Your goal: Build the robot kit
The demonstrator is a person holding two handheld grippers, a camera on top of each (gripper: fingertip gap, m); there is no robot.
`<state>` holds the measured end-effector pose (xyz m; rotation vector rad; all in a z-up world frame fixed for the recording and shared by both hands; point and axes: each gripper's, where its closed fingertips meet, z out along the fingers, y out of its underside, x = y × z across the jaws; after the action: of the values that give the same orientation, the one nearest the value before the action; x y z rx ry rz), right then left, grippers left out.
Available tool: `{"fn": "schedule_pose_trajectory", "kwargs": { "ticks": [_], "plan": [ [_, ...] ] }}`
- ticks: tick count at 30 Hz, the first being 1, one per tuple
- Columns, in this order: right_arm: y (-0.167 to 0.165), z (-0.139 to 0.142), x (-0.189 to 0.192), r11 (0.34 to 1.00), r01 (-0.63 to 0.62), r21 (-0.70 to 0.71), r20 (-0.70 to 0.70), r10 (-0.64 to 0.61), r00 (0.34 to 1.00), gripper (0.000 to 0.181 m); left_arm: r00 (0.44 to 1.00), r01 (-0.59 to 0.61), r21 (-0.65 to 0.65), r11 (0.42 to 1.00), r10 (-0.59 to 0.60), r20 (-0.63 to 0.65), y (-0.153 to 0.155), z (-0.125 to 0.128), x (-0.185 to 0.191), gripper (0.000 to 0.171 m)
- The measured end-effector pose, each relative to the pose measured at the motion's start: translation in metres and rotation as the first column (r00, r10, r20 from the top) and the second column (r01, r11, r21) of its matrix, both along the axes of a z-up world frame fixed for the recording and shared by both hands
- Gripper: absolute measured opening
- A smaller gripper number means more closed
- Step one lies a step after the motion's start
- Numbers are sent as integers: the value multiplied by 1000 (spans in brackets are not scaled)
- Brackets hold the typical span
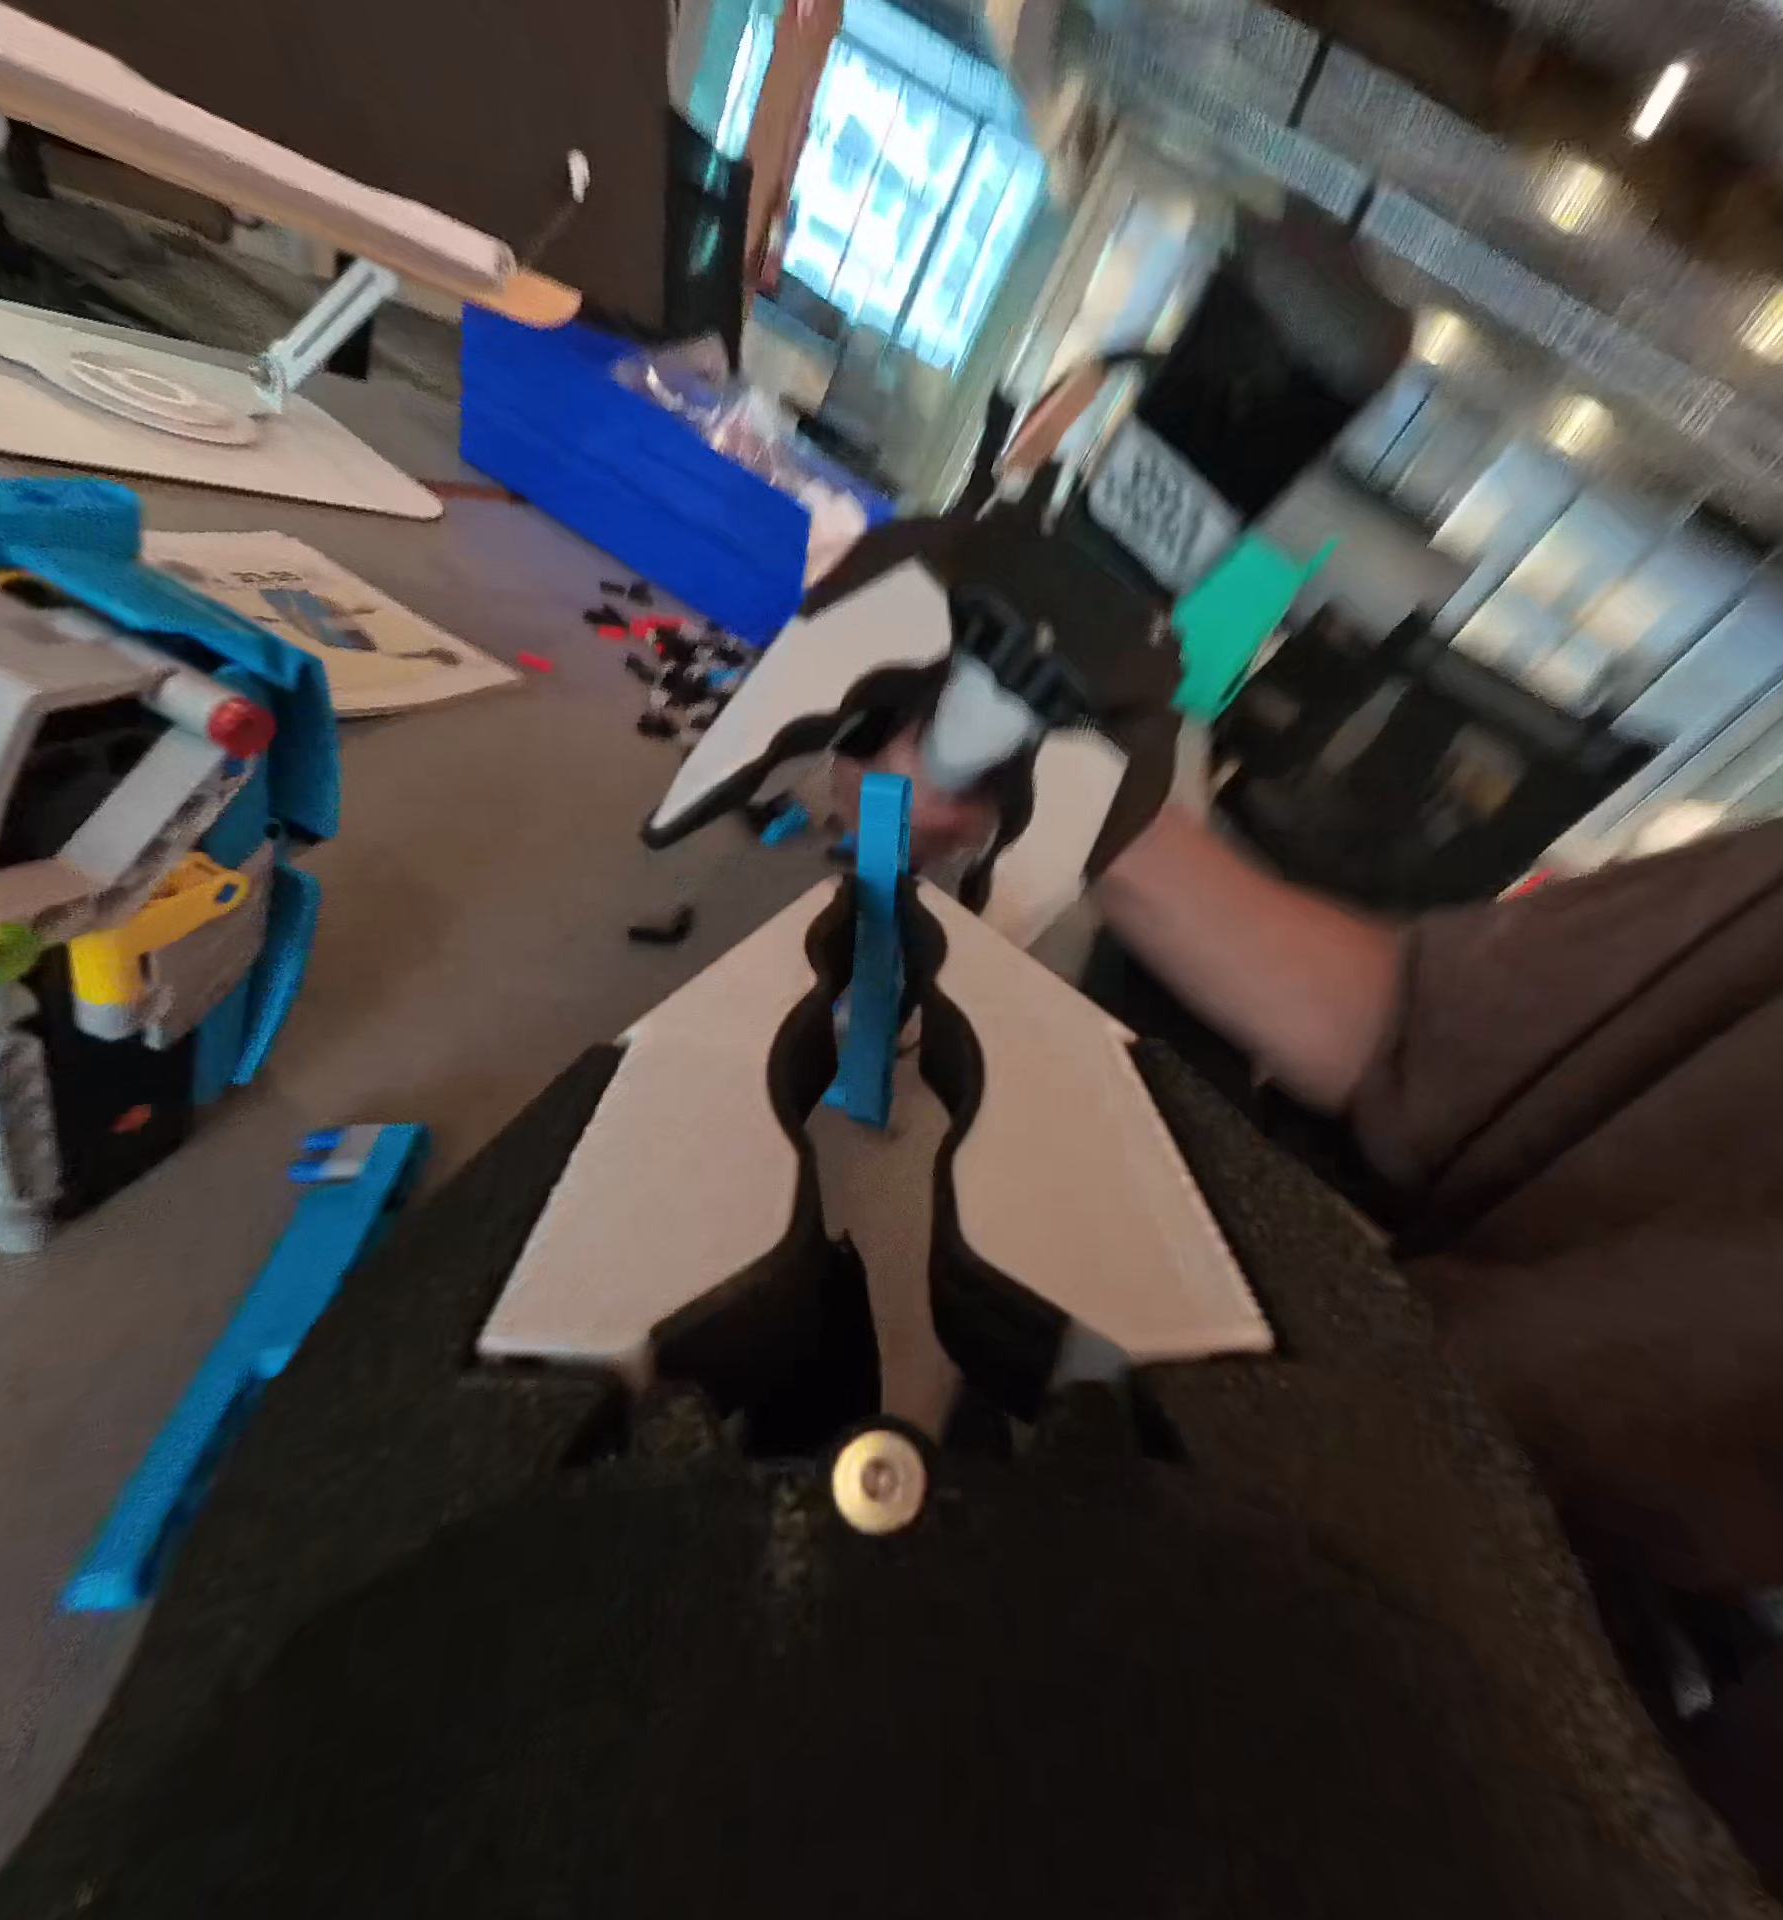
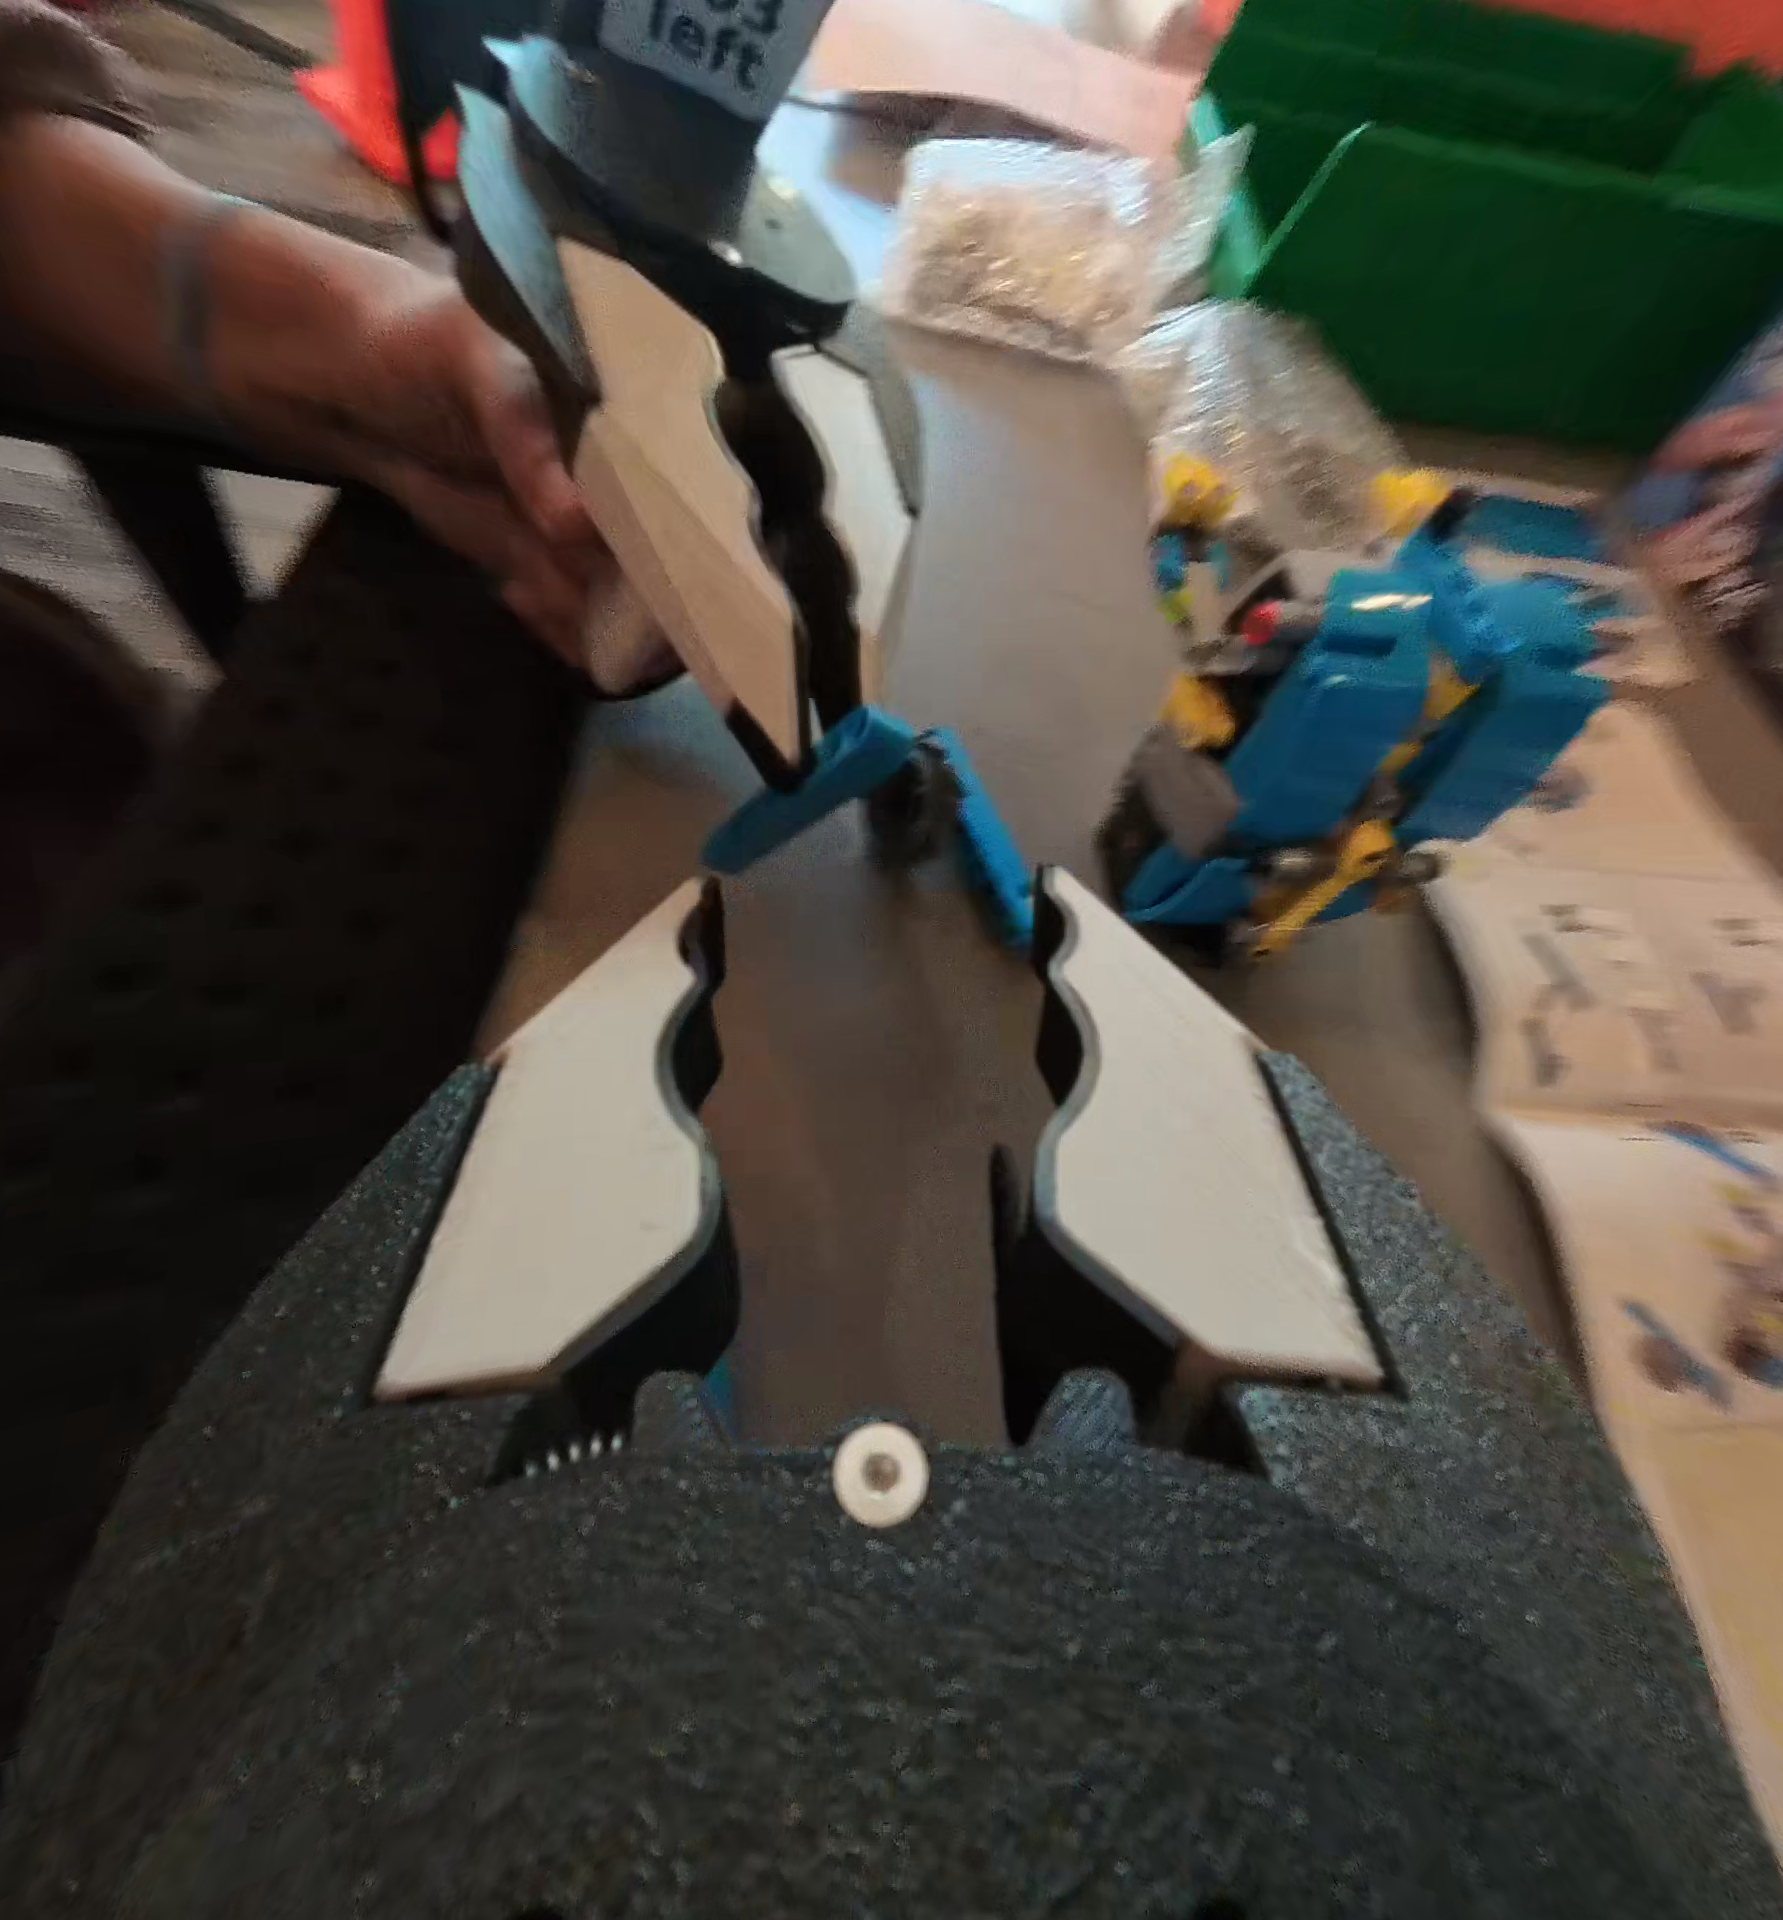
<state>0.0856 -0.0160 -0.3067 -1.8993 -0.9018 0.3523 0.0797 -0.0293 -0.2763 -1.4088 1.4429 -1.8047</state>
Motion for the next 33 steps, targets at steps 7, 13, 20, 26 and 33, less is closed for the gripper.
{"fn": "schedule_pose_trajectory", "kwargs": {
  "ticks": [7, 13, 20, 26, 33],
  "plan": [
    [-2, 8, -38, 991, -73, -108, -253, 44, 967, 41, 981, -23, -308, 951, 80, 175, 19, 35, -10, 7],
    [3, 27, -47, 954, -199, -224, -598, 26, 801, 10, 976, -23, -301, 953, 87, 199, 17, 36, -11, 7],
    [-12, 23, -68, 913, -311, -265, -606, 94, 790, 9, 977, 69, -300, 951, -4, 212, 6, 40, -17, 8],
    [-10, 25, -66, 917, -306, -257, -622, 85, 779, 9, 981, 61, -277, 959, -6, 194, 4, 37, -16, 11],
    [-12, 21, -52, 938, -255, -235, -529, 97, 843, 15, 982, -22, -81, 997, 37, 184, 4, 30, -19, 7]
  ]
}}
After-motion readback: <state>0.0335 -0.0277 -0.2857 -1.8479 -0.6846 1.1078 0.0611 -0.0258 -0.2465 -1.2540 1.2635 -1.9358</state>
